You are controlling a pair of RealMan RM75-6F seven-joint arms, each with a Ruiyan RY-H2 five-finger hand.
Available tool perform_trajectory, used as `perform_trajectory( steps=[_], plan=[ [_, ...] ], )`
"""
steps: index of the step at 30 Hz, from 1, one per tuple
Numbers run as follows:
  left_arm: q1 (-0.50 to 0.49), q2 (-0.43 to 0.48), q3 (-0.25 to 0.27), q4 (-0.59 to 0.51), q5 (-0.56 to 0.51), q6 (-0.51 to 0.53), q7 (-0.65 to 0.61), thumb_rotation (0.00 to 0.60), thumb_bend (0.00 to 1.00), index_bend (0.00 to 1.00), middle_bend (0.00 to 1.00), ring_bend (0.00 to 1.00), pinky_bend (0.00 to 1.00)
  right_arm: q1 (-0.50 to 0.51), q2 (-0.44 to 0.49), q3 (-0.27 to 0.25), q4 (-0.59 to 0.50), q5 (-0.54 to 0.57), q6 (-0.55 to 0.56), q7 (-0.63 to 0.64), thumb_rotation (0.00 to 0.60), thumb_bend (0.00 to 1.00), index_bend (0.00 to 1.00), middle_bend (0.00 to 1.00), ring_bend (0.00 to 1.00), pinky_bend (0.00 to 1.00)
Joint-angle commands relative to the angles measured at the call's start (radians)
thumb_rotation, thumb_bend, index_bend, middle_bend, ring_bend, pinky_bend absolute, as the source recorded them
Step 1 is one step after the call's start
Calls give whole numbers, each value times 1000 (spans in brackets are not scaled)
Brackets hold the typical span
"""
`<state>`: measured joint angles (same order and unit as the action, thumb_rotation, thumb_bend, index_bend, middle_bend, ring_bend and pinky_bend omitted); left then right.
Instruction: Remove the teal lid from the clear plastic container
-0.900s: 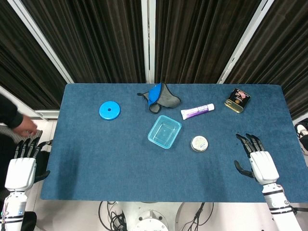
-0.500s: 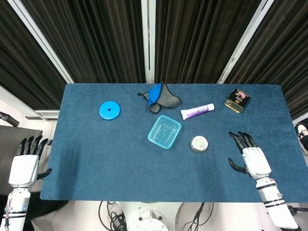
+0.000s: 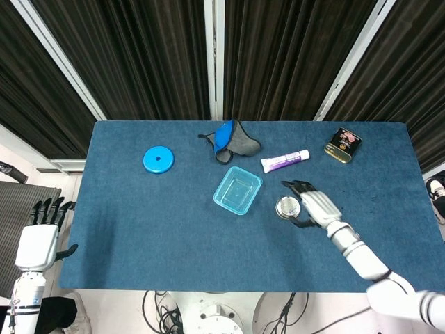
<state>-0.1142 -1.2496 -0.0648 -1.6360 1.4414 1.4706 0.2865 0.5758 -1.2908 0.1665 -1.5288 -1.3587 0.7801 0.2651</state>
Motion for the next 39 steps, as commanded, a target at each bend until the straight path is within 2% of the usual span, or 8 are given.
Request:
perform_trajectory(
  steps=[1, 8, 13, 22, 28, 30, 34, 39],
  plan=[
    [-1, 3, -3, -2, -1, 2, 1, 600, 0, 125, 52, 0, 0, 130, -113, 56, 151, 43, -131, 89, 600, 288, 0, 97, 0, 0],
    [-9, 4, -5, -4, -4, -6, 3, 600, 0, 125, 52, 0, 0, 216, -236, 85, 318, 15, -191, 257, 600, 292, 0, 88, 0, 0],
    [-15, 10, -7, -16, -3, -8, 16, 600, 0, 125, 52, 0, 0, 245, -256, 43, 334, -106, -173, 412, 600, 295, 0, 88, 0, 0],
    [-19, 14, -2, -21, 13, -5, 13, 600, 0, 125, 52, 0, 0, 173, -155, -113, 171, -289, 22, 628, 600, 291, 0, 89, 0, 0],
    [-13, 17, 5, -20, 32, 12, 1, 600, 0, 125, 52, 0, 0, 146, -31, -222, 13, -387, 99, 572, 600, 284, 0, 93, 0, 0],
    [-11, 19, 7, -19, 34, 15, -3, 600, 0, 125, 52, 0, 0, 142, 1, -215, -23, -380, 120, 533, 600, 278, 0, 97, 0, 0],
    [-10, 16, 10, -14, 45, 20, -13, 600, 0, 125, 52, 0, 0, 173, 38, -141, -59, -316, 112, 406, 600, 281, 0, 125, 0, 0],
    [-4, 16, 14, -18, 56, 35, -11, 600, 0, 125, 52, 0, 0, 334, 18, -30, -27, -166, -126, 236, 600, 385, 0, 140, 0, 0]
  ],
)
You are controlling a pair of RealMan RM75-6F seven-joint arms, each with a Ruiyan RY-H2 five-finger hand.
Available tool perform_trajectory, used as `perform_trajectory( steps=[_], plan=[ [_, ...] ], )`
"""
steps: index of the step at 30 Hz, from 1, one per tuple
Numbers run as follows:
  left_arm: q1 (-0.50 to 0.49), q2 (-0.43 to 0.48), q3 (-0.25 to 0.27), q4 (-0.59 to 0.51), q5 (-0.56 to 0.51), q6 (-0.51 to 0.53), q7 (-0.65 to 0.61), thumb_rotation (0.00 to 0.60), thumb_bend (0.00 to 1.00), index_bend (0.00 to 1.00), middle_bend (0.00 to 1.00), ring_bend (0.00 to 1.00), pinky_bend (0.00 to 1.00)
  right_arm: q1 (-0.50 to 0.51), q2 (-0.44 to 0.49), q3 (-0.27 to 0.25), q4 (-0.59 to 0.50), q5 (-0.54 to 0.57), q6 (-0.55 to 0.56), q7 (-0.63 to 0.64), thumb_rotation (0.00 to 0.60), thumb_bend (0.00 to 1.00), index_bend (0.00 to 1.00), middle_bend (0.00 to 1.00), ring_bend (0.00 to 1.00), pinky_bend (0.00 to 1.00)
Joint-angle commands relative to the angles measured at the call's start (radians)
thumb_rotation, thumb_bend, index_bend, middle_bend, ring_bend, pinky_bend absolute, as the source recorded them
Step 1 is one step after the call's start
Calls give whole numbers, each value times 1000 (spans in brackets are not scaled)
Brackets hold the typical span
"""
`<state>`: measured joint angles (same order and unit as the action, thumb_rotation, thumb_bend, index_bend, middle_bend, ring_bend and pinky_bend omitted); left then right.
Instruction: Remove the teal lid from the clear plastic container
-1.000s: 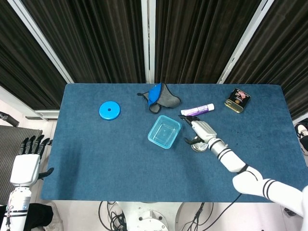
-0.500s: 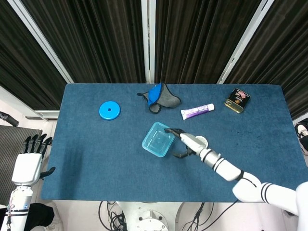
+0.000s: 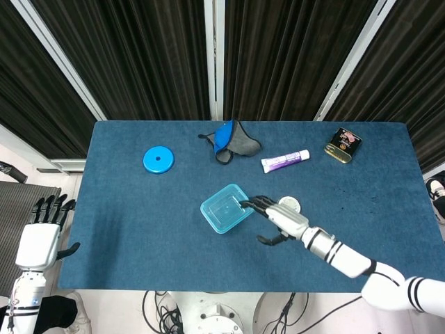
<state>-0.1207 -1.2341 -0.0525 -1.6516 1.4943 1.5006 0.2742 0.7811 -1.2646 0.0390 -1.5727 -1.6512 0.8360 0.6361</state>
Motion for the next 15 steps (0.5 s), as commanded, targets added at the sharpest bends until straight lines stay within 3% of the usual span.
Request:
perform_trajectory(
  steps=[1, 5, 11, 15],
  plan=[
    [5, 0, 2, -4, 5, 8, 3, 600, 0, 125, 52, 0, 0, 159, -25, 116, 38, 159, -226, -156, 600, 434, 0, 140, 0, 0],
    [11, -2, 7, -7, 3, 12, 4, 600, 0, 125, 52, 0, 0, 268, -122, 174, 156, 287, -364, -209, 600, 562, 0, 173, 0, 0],
    [16, -6, 7, 3, -8, 10, -5, 600, 0, 125, 52, 0, 0, 357, -235, 203, 322, 416, -486, -217, 596, 602, 2, 199, 0, 0],
    [9, -15, 1, 21, -15, -2, -17, 600, 0, 125, 52, 0, 0, 375, -263, 201, 375, 470, -558, -198, 591, 594, 6, 204, 0, 0]
  ],
)
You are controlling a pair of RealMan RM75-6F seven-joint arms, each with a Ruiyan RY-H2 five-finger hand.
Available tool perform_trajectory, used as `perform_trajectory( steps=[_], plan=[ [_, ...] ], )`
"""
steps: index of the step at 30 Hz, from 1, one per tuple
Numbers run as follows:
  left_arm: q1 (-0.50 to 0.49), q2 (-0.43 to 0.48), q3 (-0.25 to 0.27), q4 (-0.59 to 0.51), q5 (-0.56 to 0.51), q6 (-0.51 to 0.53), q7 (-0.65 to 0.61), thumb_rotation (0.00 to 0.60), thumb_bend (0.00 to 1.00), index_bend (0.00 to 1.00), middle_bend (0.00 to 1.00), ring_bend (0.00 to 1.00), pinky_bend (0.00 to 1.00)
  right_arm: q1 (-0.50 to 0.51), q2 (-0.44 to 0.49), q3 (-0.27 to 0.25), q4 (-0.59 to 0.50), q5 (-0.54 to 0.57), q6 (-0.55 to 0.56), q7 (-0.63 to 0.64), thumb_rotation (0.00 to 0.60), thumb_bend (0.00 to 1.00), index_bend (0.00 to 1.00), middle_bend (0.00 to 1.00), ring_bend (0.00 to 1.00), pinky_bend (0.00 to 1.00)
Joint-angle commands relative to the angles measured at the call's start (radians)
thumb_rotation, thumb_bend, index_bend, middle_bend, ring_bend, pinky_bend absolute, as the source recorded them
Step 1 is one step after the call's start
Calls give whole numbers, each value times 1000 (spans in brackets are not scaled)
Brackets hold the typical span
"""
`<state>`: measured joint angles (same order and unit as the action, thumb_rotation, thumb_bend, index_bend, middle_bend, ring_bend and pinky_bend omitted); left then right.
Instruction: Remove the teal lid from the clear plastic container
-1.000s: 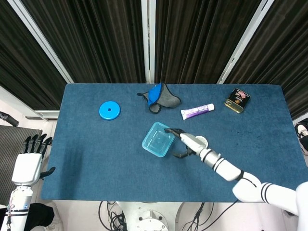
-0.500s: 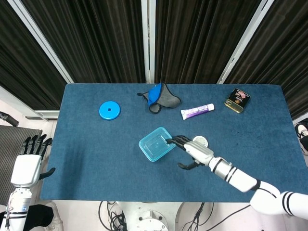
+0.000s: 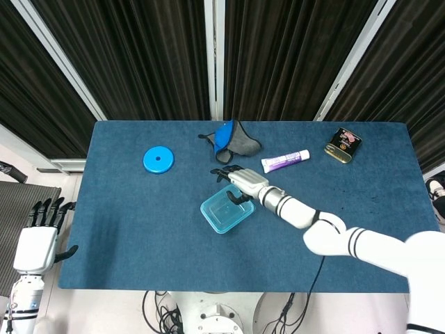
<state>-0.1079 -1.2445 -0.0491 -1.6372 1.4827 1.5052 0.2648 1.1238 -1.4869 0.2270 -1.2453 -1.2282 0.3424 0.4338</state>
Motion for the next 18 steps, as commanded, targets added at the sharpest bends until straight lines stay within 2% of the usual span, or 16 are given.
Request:
perform_trajectory(
  steps=[1, 6, 13, 18],
  plan=[
    [-8, -7, -4, 13, -5, -12, -12, 600, 0, 125, 52, 0, 0, 28, -39, 15, 47, 54, -75, 15, 590, 596, 7, 207, 0, 0],
    [-18, -14, -10, 37, -6, -25, -30, 600, 0, 125, 52, 0, 0, -13, -2, 21, 2, 51, -89, 46, 592, 609, 7, 224, 0, 0],
    [-41, -14, -14, 53, 6, -49, -44, 600, 0, 125, 52, 0, 0, -121, 104, 29, -149, 13, -71, 109, 592, 594, 7, 225, 0, 0],
    [-67, -1, -16, 39, 18, -79, -39, 600, 0, 125, 52, 0, 0, -197, 167, 11, -230, -42, -52, 146, 591, 585, 7, 225, 0, 0]
  ],
)
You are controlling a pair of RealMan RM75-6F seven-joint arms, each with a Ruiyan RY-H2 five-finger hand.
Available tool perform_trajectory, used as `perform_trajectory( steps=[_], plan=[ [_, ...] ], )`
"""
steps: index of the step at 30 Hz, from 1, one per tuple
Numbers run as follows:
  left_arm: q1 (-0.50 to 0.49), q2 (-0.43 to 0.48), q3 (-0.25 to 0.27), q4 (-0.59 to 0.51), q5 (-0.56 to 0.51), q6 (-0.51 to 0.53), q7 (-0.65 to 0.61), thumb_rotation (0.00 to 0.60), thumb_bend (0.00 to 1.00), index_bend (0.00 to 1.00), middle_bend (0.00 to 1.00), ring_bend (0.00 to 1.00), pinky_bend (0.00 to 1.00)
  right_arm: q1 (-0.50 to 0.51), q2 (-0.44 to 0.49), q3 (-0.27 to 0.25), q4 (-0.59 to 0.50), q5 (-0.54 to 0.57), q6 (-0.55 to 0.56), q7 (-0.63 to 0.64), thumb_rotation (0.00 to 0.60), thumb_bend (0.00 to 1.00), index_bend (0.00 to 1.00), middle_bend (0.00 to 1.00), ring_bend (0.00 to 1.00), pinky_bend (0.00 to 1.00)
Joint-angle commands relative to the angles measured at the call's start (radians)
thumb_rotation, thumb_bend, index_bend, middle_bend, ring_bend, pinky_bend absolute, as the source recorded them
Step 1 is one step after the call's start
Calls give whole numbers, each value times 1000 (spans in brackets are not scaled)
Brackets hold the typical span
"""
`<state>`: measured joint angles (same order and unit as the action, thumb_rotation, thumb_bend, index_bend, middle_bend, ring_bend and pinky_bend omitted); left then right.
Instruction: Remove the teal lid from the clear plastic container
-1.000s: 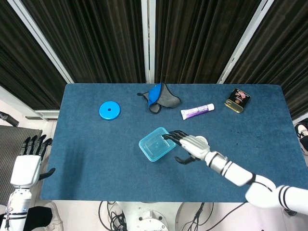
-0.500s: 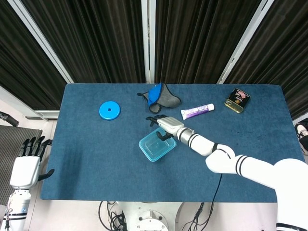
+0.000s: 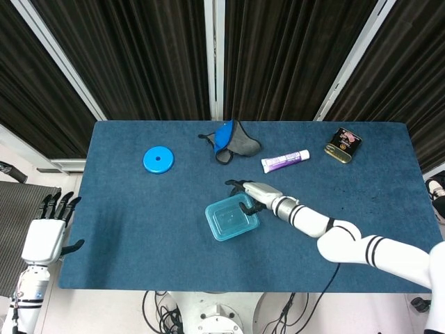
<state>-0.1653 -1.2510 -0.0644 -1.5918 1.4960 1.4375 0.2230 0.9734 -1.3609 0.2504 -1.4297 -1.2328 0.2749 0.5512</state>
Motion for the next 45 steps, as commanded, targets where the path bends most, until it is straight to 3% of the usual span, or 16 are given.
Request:
perform_trajectory(
  steps=[1, 9, 13, 16, 25, 32, 40, 45],
  plan=[
    [-19, 8, -2, -11, 7, -22, 4, 600, 0, 125, 52, 0, 0, -63, 52, -19, -58, -52, 23, 35, 590, 584, 7, 225, 0, 0],
    [-108, 20, -4, -49, 27, -147, 17, 600, 0, 125, 52, 0, 0, -149, 96, -67, -125, -160, 99, 93, 592, 564, 7, 224, 0, 0],
    [-208, 17, -7, -78, 42, -293, -40, 600, 0, 125, 52, 0, 0, -179, 103, -64, -117, -204, 203, 103, 587, 345, 0, 193, 0, 0],
    [-298, -7, -14, -79, 66, -407, -84, 600, 0, 119, 52, 0, 0, -210, 99, -49, -103, -211, 326, 48, 587, 256, 0, 151, 0, 0],
    [-540, -145, -66, -22, -1, -710, -113, 600, 0, 0, 0, 0, 0, -302, 124, -21, -177, -181, 607, -178, 600, 239, 0, 51, 0, 0],
    [-641, -223, -88, -3, -54, -793, -77, 600, 0, 0, 0, 0, 0, -354, 134, -30, -228, -192, 731, -245, 600, 238, 0, 16, 0, 0],
    [-725, -267, -143, 2, -180, -803, 45, 600, 0, 0, 0, 0, 0, -370, 138, -60, -233, -210, 751, -228, 600, 237, 0, 15, 0, 0],
    [-787, -271, -149, 1, -306, -851, 112, 600, 0, 0, 0, 0, 0, -374, 139, -73, -227, -220, 756, -208, 600, 237, 0, 15, 0, 0]
  ],
)
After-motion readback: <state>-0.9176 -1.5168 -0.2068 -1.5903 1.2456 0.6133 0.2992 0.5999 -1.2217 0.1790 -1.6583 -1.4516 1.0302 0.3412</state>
